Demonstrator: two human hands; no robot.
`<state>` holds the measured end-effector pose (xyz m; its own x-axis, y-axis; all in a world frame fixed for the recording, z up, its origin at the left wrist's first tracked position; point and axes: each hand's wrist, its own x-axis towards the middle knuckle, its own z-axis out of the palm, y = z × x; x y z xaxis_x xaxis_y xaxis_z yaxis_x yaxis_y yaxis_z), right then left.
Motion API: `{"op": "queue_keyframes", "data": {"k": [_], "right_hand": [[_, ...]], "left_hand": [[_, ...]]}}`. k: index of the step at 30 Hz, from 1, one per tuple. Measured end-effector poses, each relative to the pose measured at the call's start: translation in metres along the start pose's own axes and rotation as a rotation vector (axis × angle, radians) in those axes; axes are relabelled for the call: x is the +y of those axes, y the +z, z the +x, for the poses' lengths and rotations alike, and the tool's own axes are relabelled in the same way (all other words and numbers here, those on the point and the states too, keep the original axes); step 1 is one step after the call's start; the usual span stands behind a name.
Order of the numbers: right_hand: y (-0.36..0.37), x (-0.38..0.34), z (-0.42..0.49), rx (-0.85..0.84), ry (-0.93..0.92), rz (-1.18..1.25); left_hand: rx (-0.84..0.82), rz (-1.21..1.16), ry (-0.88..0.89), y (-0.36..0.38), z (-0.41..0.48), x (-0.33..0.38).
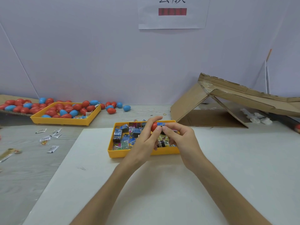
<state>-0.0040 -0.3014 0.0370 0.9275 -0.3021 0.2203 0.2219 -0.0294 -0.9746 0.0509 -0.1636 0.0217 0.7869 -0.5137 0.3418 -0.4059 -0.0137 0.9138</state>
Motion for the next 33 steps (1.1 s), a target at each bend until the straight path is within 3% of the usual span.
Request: {"op": "queue_keyframes", "data": {"k": [27,30,33], "right_hand": [[-0.002,-0.003,0.003,-0.006,0.043,0.094],[-0.006,-0.005,0.005,0.018,0.136,0.223],[-0.007,-0.006,0.005,-0.07,0.265,0.362]], "left_hand": [[0.036,-0.164,-0.054,-0.005,0.0,0.009],[0.015,-0.199,-0.048,-0.005,0.0,0.009],[-0.004,-0.213,-0.057,-0.002,-0.001,0.01]]}}
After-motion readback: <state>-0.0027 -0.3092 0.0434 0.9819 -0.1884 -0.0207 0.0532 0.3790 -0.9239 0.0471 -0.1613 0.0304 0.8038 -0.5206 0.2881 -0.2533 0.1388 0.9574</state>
